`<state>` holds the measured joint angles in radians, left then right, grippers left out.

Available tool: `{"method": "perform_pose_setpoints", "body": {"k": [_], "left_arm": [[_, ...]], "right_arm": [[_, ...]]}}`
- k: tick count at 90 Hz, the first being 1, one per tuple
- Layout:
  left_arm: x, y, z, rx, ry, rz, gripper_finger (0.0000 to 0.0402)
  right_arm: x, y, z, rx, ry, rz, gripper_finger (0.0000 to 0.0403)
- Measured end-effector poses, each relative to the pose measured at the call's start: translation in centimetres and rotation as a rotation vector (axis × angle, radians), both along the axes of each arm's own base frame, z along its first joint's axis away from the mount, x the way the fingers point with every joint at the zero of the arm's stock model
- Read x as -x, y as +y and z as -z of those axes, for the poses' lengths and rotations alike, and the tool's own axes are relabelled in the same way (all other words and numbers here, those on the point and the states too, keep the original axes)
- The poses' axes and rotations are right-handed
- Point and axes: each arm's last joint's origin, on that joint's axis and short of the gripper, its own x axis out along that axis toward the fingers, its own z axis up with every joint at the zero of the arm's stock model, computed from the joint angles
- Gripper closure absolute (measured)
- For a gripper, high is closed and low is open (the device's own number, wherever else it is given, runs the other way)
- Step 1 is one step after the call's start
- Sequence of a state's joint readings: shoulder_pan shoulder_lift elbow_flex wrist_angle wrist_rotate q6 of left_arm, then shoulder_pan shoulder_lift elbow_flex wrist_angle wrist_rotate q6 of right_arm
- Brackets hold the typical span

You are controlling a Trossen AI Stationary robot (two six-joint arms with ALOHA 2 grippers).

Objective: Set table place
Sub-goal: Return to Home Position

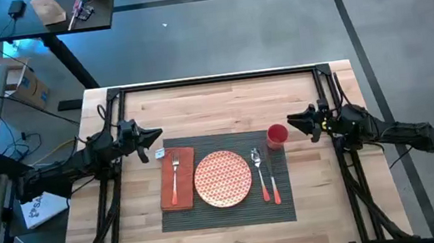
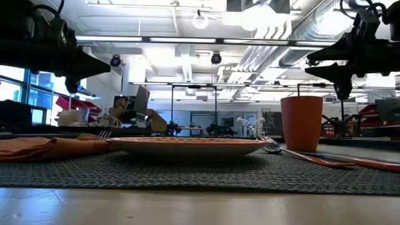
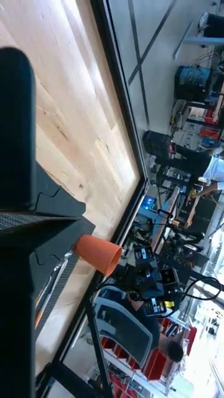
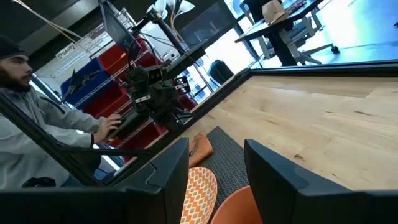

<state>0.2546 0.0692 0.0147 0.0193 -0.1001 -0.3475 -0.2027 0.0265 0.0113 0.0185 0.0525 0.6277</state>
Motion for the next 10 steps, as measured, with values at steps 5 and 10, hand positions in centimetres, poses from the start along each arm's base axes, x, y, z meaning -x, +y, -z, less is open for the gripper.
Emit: {"method": "perform_pose_setpoints", "body": {"k": [5,10], "left_arm": [[0.0,0.0,0.0,0.0,0.0,0.0,0.0401],[0.0,0.0,0.0,0.0,0.0,0.0,0.0401]], "right_arm": [[0.0,0.0,0.0,0.0,0.0,0.0,0.0266],[0.0,0.0,0.0,0.0,0.0,-0.001,0.0266]]}}
